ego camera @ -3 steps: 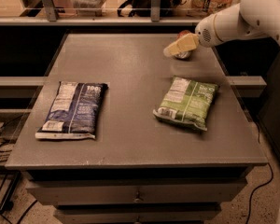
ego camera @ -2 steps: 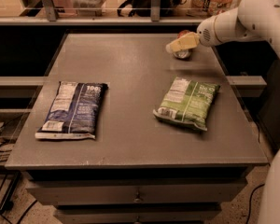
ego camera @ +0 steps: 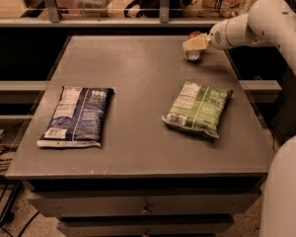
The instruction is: Move coke can near blue chip bag
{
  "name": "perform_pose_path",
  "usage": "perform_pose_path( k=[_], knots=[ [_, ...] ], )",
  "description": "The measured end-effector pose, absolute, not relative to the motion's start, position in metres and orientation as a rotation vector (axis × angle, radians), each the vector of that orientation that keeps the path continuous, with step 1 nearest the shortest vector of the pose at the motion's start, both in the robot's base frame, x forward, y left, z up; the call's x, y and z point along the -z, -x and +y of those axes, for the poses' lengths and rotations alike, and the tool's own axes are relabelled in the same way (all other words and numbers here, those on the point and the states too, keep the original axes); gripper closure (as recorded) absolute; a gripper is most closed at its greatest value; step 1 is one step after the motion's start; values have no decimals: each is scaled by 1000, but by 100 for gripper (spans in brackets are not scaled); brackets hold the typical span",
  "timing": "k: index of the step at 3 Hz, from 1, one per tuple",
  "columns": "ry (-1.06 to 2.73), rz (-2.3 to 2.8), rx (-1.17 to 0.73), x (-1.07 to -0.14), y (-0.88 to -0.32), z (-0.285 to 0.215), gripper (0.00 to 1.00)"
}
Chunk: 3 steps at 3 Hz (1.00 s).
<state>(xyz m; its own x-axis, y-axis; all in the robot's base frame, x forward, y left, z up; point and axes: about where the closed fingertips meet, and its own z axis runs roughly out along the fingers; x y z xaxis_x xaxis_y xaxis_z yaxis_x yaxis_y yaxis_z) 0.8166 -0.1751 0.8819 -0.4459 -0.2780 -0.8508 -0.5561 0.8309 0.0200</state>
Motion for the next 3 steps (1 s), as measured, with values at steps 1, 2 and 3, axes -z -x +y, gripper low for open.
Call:
perform_pose_path(
  k=[1, 2, 3],
  knots=[
    [591, 2060, -368, -880, -821, -178, 30],
    [608, 2081, -351, -874, -817, -164, 48],
    [633, 2103, -344, -864, -809, -151, 72]
  ],
)
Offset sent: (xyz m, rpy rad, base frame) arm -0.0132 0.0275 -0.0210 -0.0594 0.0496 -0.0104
